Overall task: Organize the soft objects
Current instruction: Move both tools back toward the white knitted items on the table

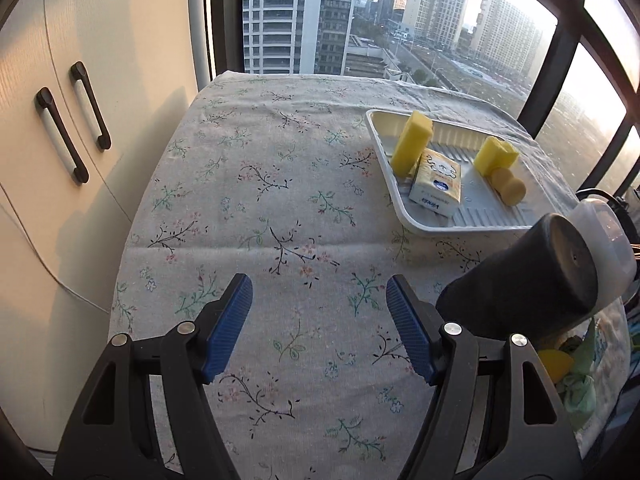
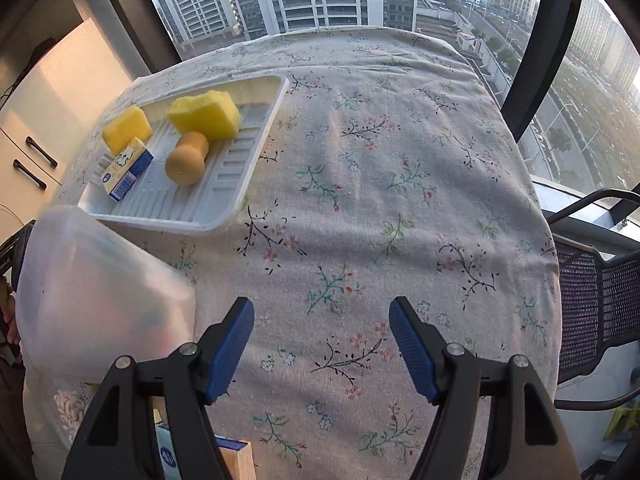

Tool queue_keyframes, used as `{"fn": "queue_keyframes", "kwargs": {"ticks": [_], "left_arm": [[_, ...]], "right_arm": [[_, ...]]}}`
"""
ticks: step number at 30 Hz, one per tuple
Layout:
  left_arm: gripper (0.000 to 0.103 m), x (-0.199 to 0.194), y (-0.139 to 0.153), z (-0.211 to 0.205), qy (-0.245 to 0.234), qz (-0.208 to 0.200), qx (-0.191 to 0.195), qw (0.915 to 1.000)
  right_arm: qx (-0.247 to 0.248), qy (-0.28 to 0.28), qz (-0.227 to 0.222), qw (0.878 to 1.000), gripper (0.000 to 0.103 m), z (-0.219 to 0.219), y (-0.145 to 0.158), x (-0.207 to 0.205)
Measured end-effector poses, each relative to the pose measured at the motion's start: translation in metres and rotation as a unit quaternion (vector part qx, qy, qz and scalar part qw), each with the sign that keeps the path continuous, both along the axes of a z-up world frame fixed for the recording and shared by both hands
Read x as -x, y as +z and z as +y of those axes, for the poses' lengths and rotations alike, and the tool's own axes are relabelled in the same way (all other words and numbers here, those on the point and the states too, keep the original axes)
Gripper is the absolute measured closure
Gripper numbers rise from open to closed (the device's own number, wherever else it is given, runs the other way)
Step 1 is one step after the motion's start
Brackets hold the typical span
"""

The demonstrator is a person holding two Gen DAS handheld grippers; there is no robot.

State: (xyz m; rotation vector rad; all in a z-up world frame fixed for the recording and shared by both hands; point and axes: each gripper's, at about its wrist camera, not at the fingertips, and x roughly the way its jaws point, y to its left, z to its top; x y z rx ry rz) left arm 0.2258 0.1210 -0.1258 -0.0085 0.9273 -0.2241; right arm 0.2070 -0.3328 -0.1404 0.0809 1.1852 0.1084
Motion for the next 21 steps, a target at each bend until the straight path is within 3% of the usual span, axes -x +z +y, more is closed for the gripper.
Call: {"fn": "queue_keyframes", "kwargs": {"ticks": [7, 11, 14, 21], "left_arm": [[0.035, 0.074, -0.008, 0.011, -0.025, 0.014, 0.031, 0.9991], [0.035, 0.112, -0.011, 0.006, -0.046, 0.023, 0.03, 0.9982], [0.035, 0.14, -0.008, -0.006, -0.063, 0.011, 0.016, 0.9978], [0.035, 0.196, 0.01, -0.047, -0.136, -0.002, 0.025, 0.9905]], "right_arm": [[-0.003, 0.0, -0.006, 1.0, 0.03, -0.005, -0.006, 0.078], [-0.009, 0.003, -0.007, 1.0, 0.03, 0.005, -0.012, 0.125], [-0.002, 0.015, -0.009, 1.0, 0.03, 0.022, -0.014, 0.157], [-0.01, 0.063, -0.019, 0.998, 0.03, 0.077, -0.013, 0.203]]}}
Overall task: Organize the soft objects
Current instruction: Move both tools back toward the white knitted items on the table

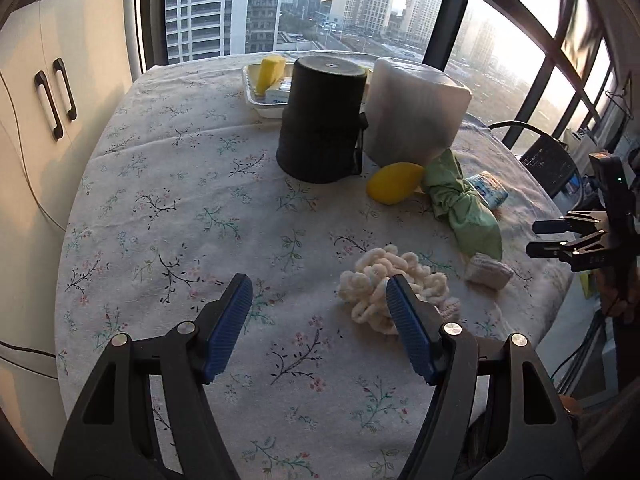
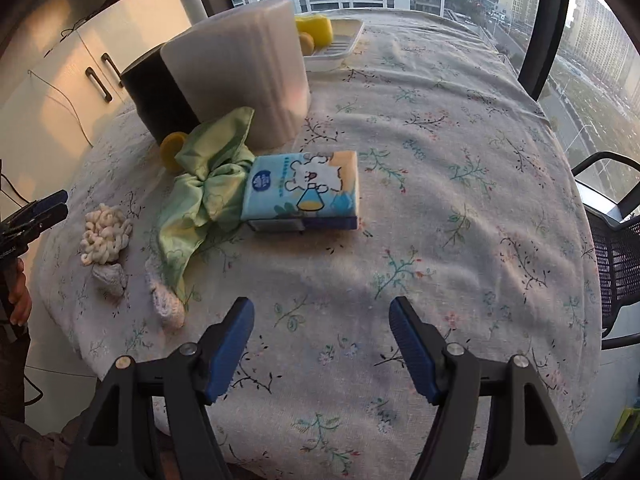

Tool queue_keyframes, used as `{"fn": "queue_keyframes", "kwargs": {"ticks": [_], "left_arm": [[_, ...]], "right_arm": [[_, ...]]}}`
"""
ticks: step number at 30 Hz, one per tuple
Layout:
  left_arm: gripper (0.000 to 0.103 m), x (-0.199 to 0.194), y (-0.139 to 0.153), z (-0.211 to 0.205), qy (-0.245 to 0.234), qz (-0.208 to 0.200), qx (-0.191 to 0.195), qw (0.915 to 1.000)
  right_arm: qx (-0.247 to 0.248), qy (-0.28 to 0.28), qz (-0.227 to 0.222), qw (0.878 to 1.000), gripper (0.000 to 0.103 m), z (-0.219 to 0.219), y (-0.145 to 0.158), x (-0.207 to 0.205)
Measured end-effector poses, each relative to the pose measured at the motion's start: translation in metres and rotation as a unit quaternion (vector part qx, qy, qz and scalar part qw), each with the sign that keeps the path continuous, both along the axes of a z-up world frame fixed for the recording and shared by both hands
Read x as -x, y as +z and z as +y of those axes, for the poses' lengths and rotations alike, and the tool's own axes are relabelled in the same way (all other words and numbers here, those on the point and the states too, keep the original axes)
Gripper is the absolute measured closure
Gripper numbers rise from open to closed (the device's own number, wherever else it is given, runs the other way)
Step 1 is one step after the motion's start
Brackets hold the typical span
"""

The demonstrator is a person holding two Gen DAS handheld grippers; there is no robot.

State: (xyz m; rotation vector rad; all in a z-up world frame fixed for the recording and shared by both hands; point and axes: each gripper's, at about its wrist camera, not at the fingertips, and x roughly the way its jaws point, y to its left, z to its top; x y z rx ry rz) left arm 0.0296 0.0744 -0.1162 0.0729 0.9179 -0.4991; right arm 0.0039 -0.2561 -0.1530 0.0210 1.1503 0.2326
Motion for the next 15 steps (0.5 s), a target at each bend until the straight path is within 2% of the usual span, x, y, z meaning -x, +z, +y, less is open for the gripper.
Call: {"fn": "queue_keyframes", "kwargs": {"ticks": [3, 7, 9, 13, 15], "left_arm": [[0.035, 0.018, 0.006, -0.016, -0.026, -0.009, 0.004, 0.9996], [0.035, 0.027, 0.004, -0.032, -0.04, 0.009, 0.029, 0.9987], [0.035, 0.025, -0.003, -0.038, -0.036, 0.023, 0.04, 0.9983], [0.035, 0.015, -0.015, -0.044, 0.006, 0.035, 0.022, 0.9991], [0.035, 0.008, -0.02, -0.044, 0.016, 0.047, 0.027, 0.9984]], "right_arm": [[-0.002, 0.022, -0.007, 1.0, 0.03, 0.023, 0.004, 0.011], [-0.028, 0.061, -0.024, 0.997, 0.03, 0.049, 0.008, 0.023], [-0.03, 0.074, -0.039, 0.996, 0.03, 0.063, 0.009, 0.025], [-0.002, 0.074, -0.075, 0.994, 0.03, 0.085, 0.011, 0.018], [0.008, 0.075, -0.088, 0.993, 0.03, 0.094, 0.012, 0.011]]}}
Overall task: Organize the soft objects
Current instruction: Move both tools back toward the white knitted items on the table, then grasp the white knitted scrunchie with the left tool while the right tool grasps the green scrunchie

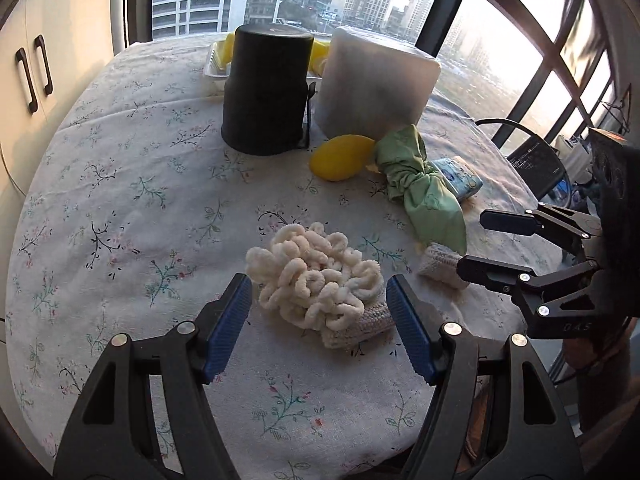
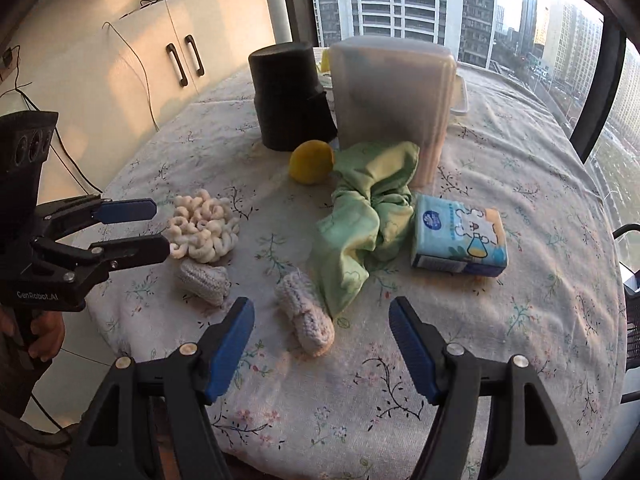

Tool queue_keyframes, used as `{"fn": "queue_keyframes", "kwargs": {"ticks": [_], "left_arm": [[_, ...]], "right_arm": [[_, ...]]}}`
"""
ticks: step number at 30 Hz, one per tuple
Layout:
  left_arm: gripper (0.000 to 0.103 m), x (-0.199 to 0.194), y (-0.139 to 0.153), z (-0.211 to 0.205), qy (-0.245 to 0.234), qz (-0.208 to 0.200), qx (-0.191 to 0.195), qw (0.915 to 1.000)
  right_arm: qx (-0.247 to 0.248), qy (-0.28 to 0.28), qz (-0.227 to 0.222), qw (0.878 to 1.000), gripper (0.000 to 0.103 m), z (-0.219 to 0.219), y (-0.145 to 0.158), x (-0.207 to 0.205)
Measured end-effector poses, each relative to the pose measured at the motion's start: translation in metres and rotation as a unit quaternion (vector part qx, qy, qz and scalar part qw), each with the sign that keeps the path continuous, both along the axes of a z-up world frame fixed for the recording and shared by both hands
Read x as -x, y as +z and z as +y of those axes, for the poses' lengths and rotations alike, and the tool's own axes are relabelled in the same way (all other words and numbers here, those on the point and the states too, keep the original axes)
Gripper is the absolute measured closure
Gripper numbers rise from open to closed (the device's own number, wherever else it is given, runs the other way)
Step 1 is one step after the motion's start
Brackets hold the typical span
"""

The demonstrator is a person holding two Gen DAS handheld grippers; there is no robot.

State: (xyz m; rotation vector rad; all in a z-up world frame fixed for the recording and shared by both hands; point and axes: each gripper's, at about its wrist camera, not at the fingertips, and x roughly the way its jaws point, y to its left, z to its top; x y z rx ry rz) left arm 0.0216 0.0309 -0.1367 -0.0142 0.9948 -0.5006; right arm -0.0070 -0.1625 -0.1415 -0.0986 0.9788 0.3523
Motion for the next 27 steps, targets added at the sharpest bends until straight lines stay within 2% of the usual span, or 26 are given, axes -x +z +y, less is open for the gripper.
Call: {"fn": "queue_keyframes", "kwargs": {"ticks": [6, 11, 14, 16, 17, 18, 21, 23, 27], "left_arm": [[0.035, -0.018, -0.014, -0.004, 0.013, 0.036, 0.039, 0.9985], [0.035, -0.024, -0.019, -0.013, 0.048, 0.016, -0.008, 0.9987], [0.036, -0.025, -0.019, -0.017, 0.041, 0.012, -0.01, 0.999], [0.037, -0.022, -0.019, -0.02, 0.038, 0.006, -0.014, 0.9992], [0.041, -0.02, -0.018, -0.021, 0.038, -0.001, -0.018, 0.9991], [0.052, -0.019, -0.017, -0.024, 0.036, -0.005, -0.023, 0.9991], [0.068, -0.016, -0.014, -0.029, 0.035, -0.011, -0.021, 0.9991], [0.074, -0.017, -0.01, -0.028, 0.035, -0.011, -0.01, 0.9993], [0.078, -0.018, 0.0, -0.018, 0.041, -0.01, 0.028, 0.9987]], "right_arm": [[0.015, -0.028, -0.007, 0.999, 0.03, 0.011, -0.013, -0.044], [0.051, -0.054, -0.004, 0.997, 0.03, 0.017, -0.025, -0.073], [0.071, -0.058, -0.01, 0.996, 0.037, 0.021, -0.026, -0.08], [0.077, -0.057, -0.01, 0.995, 0.046, 0.022, -0.026, -0.081], [0.081, -0.06, -0.008, 0.995, 0.05, 0.021, -0.026, -0.081], [0.086, -0.064, -0.006, 0.994, 0.057, 0.02, -0.026, -0.082], [0.08, -0.062, -0.003, 0.995, 0.066, 0.015, -0.022, -0.08], [0.079, -0.059, -0.005, 0.995, 0.069, 0.013, -0.018, -0.077], [0.041, -0.058, 0.004, 0.997, 0.072, 0.009, -0.008, -0.071]]}}
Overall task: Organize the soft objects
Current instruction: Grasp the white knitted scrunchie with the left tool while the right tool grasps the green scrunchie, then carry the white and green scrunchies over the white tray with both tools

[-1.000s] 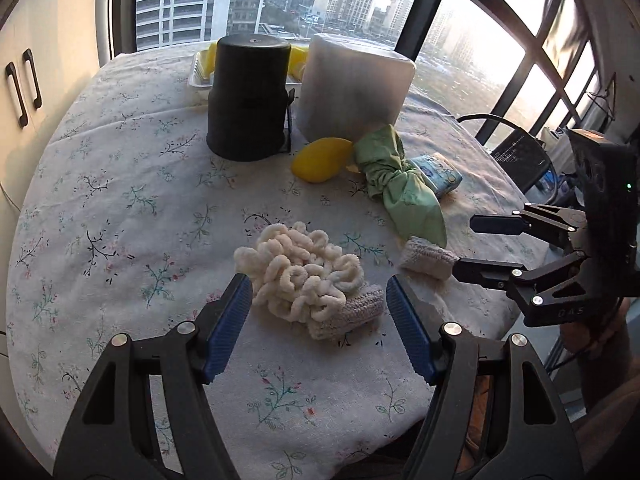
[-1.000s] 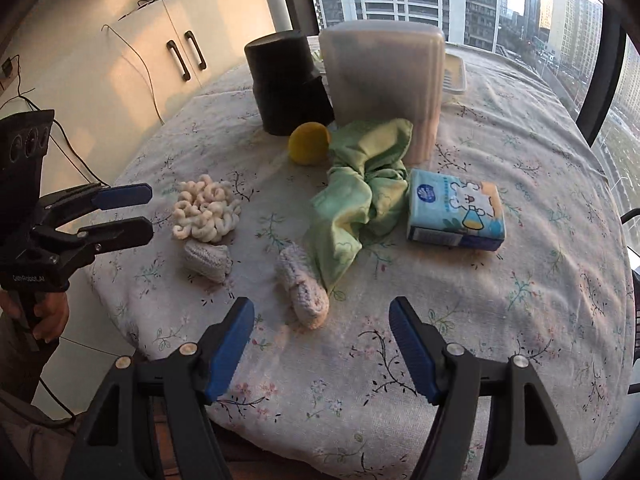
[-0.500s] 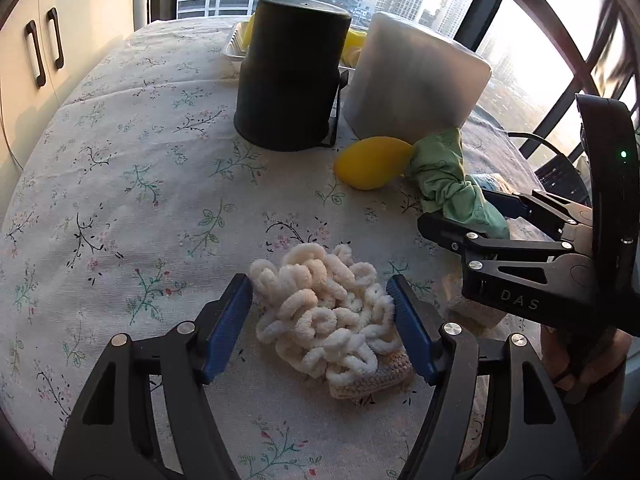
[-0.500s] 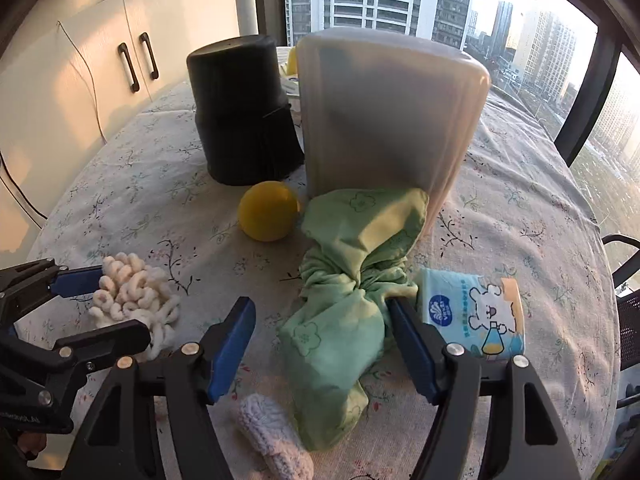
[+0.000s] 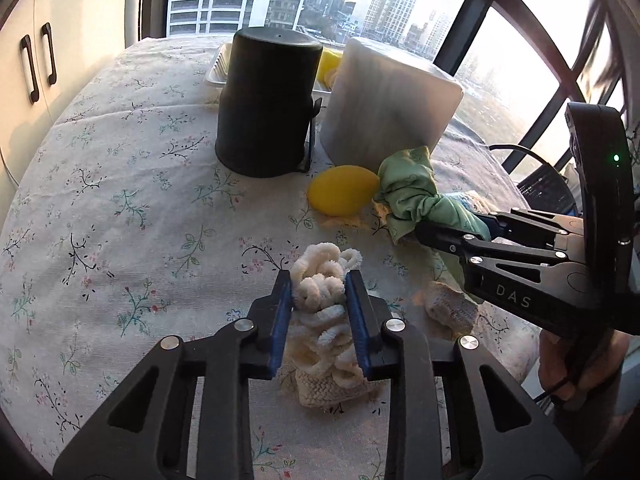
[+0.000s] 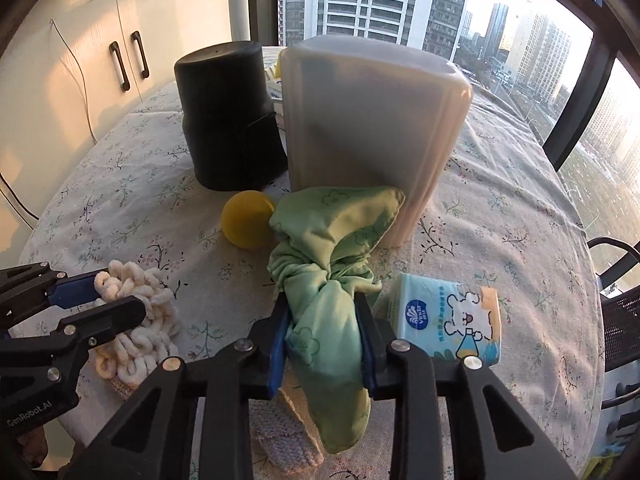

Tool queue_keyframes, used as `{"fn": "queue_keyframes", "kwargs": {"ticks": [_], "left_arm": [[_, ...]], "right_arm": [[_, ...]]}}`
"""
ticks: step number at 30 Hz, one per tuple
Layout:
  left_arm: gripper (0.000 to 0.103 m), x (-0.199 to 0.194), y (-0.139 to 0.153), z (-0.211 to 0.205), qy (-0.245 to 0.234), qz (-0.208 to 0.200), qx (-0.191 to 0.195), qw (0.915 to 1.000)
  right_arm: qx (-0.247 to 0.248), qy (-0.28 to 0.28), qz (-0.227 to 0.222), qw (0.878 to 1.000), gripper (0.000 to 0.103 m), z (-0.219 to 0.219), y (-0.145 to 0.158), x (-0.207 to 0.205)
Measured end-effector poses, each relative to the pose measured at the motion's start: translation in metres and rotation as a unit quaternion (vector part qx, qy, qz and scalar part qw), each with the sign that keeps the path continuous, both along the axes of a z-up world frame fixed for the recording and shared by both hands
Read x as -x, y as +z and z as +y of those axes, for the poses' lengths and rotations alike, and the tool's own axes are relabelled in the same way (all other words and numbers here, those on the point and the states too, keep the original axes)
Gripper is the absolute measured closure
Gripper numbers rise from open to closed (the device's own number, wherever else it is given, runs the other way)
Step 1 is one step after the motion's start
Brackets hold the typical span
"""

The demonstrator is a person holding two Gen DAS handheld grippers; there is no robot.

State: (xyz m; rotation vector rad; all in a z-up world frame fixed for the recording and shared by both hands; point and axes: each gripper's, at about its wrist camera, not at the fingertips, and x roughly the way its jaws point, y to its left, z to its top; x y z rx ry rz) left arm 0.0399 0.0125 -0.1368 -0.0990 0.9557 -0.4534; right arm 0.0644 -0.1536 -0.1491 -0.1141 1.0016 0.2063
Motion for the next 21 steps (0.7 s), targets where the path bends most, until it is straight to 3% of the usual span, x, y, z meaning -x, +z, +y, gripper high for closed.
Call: {"fn": "queue_keyframes", "kwargs": {"ticks": [10, 21], "left_arm": [[0.081, 0.004, 0.026, 0.021, 0.021, -0.033, 0.026, 0.9989], [0.081, -0.01, 0.035, 0.045, 0.064, -0.041, 0.008, 0.9971]], "right_arm": [[-0.051, 0.001, -0.031, 0.998, 0.072, -0.015, 0.043, 0.023], [-0.028, -0.05, -0.035, 0.998, 0.072, -0.052, 0.061, 0.024]]}}
